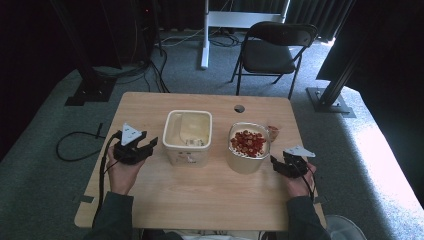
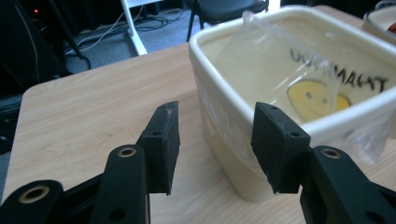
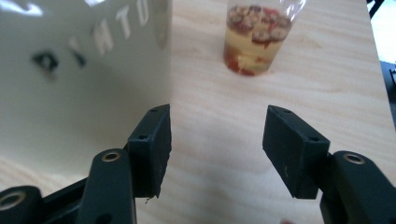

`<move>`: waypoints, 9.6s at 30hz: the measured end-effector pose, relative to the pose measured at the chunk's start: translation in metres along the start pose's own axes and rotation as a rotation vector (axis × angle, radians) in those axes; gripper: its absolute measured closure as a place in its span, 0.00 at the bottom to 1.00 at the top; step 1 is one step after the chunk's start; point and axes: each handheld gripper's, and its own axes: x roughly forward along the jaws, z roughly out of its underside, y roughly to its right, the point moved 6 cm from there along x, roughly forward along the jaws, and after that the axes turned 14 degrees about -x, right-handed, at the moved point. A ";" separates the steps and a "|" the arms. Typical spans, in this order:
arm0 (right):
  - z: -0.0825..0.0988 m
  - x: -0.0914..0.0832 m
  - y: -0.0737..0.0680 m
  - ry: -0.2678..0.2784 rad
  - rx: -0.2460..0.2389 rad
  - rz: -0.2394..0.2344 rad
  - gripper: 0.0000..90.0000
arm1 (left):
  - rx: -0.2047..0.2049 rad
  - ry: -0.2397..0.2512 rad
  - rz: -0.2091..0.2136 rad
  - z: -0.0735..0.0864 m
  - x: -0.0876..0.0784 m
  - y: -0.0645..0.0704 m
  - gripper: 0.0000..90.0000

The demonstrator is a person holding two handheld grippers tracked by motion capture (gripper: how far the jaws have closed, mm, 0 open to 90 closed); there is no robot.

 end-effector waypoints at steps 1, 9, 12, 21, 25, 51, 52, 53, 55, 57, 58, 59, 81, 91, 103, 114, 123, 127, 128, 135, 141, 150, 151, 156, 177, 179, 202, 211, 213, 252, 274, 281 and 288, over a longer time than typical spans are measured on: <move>-0.002 0.001 0.002 0.006 -0.001 0.004 0.43 | 0.000 -0.003 0.000 0.002 0.000 0.000 0.58; -0.015 0.008 0.017 0.042 -0.011 0.042 0.31 | -0.015 -0.033 -0.012 0.019 0.001 -0.008 0.58; -0.021 0.012 0.022 0.052 -0.027 0.050 0.26 | -0.026 -0.042 -0.012 0.024 0.002 -0.010 0.58; -0.033 0.033 0.036 0.042 -0.007 0.044 0.22 | -0.033 -0.054 -0.021 0.030 0.003 -0.015 0.58; -0.035 0.042 0.043 0.068 0.019 0.039 0.23 | -0.034 -0.055 -0.023 0.030 0.004 -0.016 0.58; -0.037 0.081 0.057 0.186 0.025 0.053 0.34 | -0.032 -0.065 -0.024 0.033 0.008 -0.016 0.58; -0.037 0.081 0.057 0.185 0.029 0.053 0.33 | -0.031 -0.065 -0.024 0.033 0.008 -0.016 0.58; -0.036 0.081 0.058 0.184 0.030 0.053 0.33 | -0.032 -0.065 -0.024 0.033 0.009 -0.016 0.58; -0.035 0.080 0.061 0.182 0.046 0.046 0.29 | -0.032 -0.068 -0.024 0.033 0.009 -0.016 0.58; -0.034 0.080 0.062 0.182 0.066 0.031 0.27 | -0.030 -0.070 -0.024 0.033 0.010 -0.015 0.59; -0.033 0.080 0.062 0.181 0.069 0.022 0.26 | -0.029 -0.070 -0.021 0.033 0.011 -0.015 0.58; -0.033 0.080 0.062 0.181 0.069 0.022 0.26 | -0.029 -0.070 -0.021 0.033 0.011 -0.015 0.59; -0.047 0.088 0.063 0.151 0.023 -0.008 0.23 | -0.021 -0.088 -0.023 0.038 0.016 -0.012 0.58; -0.046 0.095 0.071 0.196 0.102 -0.020 0.25 | -0.024 -0.091 -0.026 0.039 0.016 -0.014 0.58; -0.046 0.094 0.072 0.197 0.090 0.001 0.37 | -0.023 -0.095 -0.024 0.041 0.018 -0.013 0.58; -0.046 0.085 0.066 0.178 0.061 0.007 0.40 | -0.027 -0.098 -0.018 0.049 0.020 -0.012 0.59; -0.045 0.065 0.066 0.183 0.050 0.020 0.41 | -0.030 -0.111 -0.002 0.062 0.023 -0.009 0.59; -0.046 0.055 0.066 0.190 0.058 0.009 0.41 | -0.031 -0.123 0.003 0.069 0.025 -0.007 0.59; -0.047 0.052 0.065 0.187 0.054 0.012 0.41 | -0.032 -0.126 0.005 0.071 0.026 -0.007 0.59; -0.051 0.032 0.059 0.198 0.043 0.007 0.41 | -0.037 -0.152 0.012 0.082 0.030 -0.006 0.59; -0.047 0.020 0.055 0.182 0.033 0.008 0.41 | -0.045 -0.160 0.018 0.087 0.033 -0.006 0.59; -0.042 -0.011 0.045 0.187 0.014 0.003 0.42 | -0.040 -0.174 0.019 0.093 0.038 -0.006 0.59; -0.042 -0.015 0.043 0.187 0.008 -0.002 0.42 | -0.039 -0.178 0.018 0.094 0.039 -0.006 0.59; -0.042 -0.032 0.038 0.192 0.000 0.003 0.42 | -0.037 -0.182 0.021 0.096 0.041 -0.006 0.59; -0.036 -0.059 0.025 0.210 0.020 -0.020 0.43 | -0.032 -0.201 0.026 0.100 0.045 -0.003 0.59; -0.038 -0.061 0.023 0.216 0.016 -0.023 0.43 | -0.033 -0.202 0.026 0.101 0.045 -0.004 0.59; -0.052 -0.071 0.017 0.239 -0.010 -0.015 0.44 | -0.025 -0.214 0.029 0.102 0.048 -0.001 0.59; -0.056 -0.073 0.020 0.249 0.003 -0.007 0.44 | -0.020 -0.218 0.031 0.103 0.048 0.000 0.59; -0.055 -0.072 0.023 0.240 0.015 -0.007 0.45 | -0.022 -0.217 0.034 0.103 0.048 0.000 0.59; -0.097 -0.069 0.015 0.143 -0.186 0.103 0.45 | -0.020 -0.241 0.034 0.108 0.053 0.001 0.59; -0.103 -0.065 0.014 0.101 -0.264 0.123 0.45 | -0.024 -0.242 0.030 0.109 0.054 0.001 0.59; -0.104 -0.064 0.013 0.087 -0.297 0.131 0.45 | -0.023 -0.246 0.029 0.109 0.054 0.001 0.59; -0.105 -0.064 0.012 0.088 -0.310 0.134 0.45 | -0.021 -0.245 0.027 0.109 0.054 0.001 0.59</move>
